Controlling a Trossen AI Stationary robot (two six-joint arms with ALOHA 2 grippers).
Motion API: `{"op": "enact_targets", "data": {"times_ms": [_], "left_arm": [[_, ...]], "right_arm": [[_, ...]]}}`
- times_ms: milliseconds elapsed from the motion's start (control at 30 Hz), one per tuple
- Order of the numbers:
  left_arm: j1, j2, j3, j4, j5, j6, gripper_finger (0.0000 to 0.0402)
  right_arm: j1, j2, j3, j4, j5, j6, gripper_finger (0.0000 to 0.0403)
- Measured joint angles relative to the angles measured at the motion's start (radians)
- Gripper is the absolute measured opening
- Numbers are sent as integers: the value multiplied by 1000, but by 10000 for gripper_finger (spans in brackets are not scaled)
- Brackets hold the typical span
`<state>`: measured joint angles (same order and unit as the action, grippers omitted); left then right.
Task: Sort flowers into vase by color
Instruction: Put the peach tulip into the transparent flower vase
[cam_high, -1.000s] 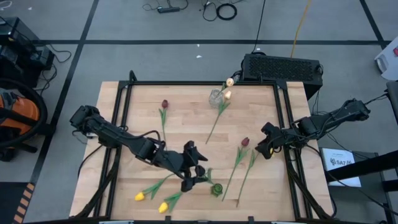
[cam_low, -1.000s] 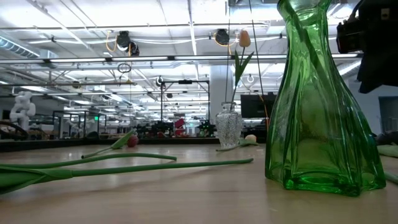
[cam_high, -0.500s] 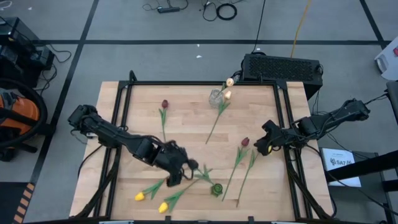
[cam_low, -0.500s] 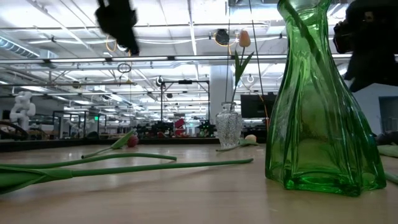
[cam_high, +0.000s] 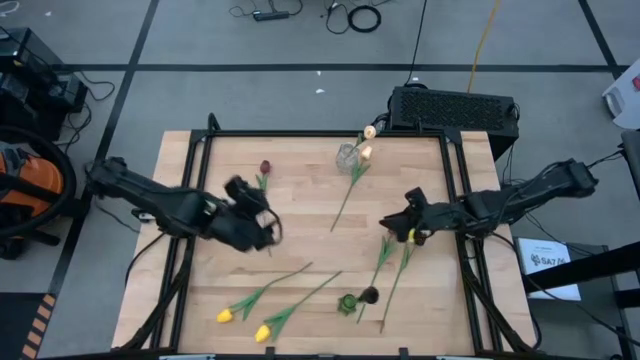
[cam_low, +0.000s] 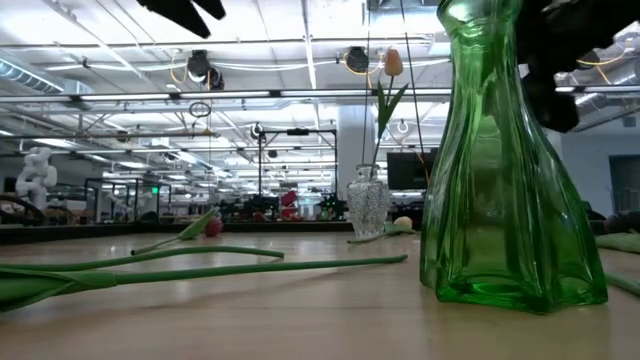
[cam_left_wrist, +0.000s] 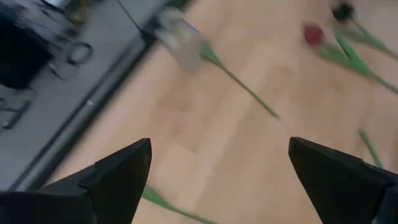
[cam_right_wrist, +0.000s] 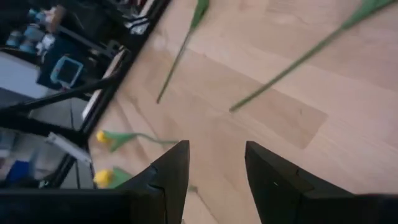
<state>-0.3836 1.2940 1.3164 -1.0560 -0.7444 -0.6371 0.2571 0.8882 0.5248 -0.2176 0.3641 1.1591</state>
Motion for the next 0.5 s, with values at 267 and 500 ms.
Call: {"op": "enact_targets", "data": {"times_ms": [267, 500], "left_arm": [[-1, -331, -209, 122, -96, 31, 384], [-3, -538, -486, 523, -34, 225, 384]], "right_arm": [[-100, 249, 162, -18, -6, -53, 148], [-273, 474, 434, -333, -81, 11, 148]]}}
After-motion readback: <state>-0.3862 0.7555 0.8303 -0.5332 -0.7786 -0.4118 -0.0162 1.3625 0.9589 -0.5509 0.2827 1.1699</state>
